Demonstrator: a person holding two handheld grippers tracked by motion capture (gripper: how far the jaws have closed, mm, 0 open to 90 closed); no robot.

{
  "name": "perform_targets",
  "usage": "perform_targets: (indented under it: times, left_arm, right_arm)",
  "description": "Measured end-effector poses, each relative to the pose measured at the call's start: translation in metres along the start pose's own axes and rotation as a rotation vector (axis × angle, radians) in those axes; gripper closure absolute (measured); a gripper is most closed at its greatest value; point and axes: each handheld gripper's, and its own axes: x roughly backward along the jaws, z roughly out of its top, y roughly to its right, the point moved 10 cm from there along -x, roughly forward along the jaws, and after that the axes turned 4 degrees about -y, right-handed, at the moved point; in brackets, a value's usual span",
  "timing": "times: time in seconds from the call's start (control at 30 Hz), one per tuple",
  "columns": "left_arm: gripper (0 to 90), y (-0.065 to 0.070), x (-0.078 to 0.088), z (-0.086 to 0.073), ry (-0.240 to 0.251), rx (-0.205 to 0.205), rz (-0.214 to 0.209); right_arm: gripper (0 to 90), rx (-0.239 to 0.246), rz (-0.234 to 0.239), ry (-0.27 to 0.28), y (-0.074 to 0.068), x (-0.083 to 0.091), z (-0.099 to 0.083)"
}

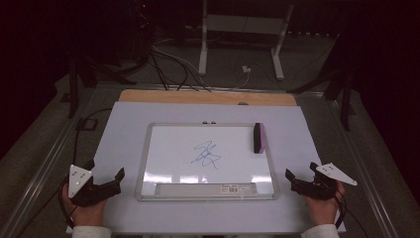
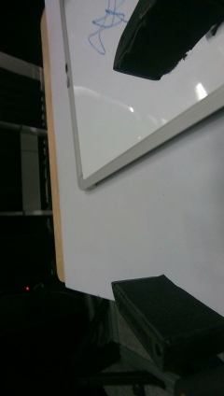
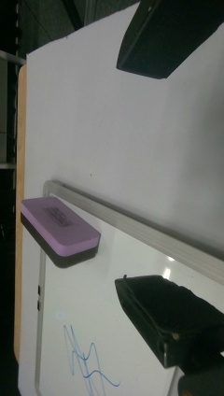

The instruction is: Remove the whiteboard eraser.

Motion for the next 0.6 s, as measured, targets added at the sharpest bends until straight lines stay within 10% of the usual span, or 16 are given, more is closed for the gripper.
perform_targets:
  times: [0.6]
  left_arm:
    - [0.6,0.003,-0.005,-0.009,-0.040,0.006,-0.001]
  right_arm:
    - [0.2,-0.003,0.043,0.025,-0.012,0.002,0.025]
